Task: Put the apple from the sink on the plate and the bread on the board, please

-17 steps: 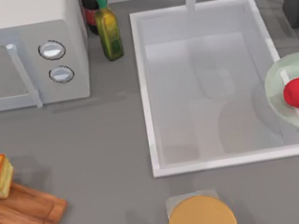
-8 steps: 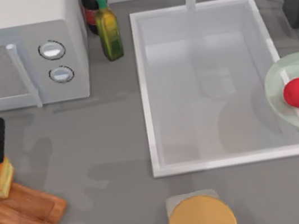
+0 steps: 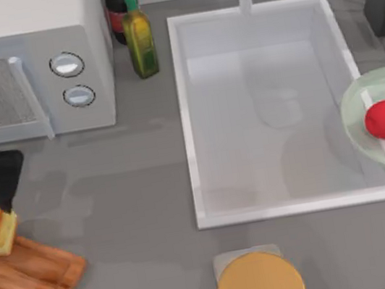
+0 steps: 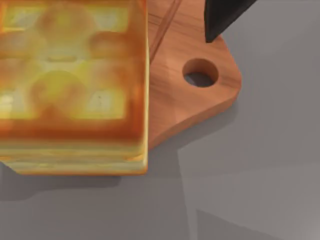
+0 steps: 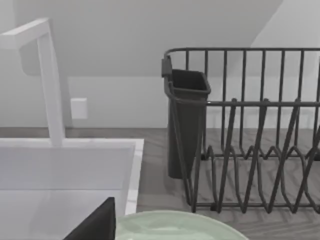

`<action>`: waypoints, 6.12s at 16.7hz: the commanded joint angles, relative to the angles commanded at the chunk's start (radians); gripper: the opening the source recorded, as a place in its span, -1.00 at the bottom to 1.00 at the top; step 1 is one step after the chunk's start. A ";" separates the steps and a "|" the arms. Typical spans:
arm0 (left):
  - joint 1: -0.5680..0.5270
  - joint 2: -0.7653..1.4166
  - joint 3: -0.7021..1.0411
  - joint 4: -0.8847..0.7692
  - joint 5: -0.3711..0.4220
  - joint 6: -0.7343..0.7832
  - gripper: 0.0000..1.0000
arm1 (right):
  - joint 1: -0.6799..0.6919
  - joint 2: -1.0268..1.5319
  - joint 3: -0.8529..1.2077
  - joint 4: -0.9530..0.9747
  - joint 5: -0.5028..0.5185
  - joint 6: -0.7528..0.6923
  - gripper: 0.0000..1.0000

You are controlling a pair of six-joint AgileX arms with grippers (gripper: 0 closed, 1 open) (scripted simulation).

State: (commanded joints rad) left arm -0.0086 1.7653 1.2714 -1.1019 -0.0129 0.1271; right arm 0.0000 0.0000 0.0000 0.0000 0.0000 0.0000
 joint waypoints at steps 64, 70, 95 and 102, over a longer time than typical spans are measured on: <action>-0.001 -0.031 0.101 -0.125 0.007 -0.001 -1.00 | 0.000 0.000 0.000 0.000 0.000 0.000 1.00; 0.005 -0.007 0.071 -0.135 0.007 -0.054 -1.00 | 0.000 0.000 0.000 0.000 0.000 0.000 1.00; 0.013 -0.192 -0.265 0.106 0.010 -2.788 -1.00 | 0.000 0.000 0.000 0.000 0.000 0.000 1.00; -0.017 -0.235 -0.300 0.111 0.001 -3.238 -1.00 | 0.000 0.000 0.000 0.000 0.000 0.000 1.00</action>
State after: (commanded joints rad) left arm -0.0260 1.5302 0.9711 -0.9904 -0.0123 -3.1114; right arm 0.0000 0.0000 0.0000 0.0000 0.0000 0.0000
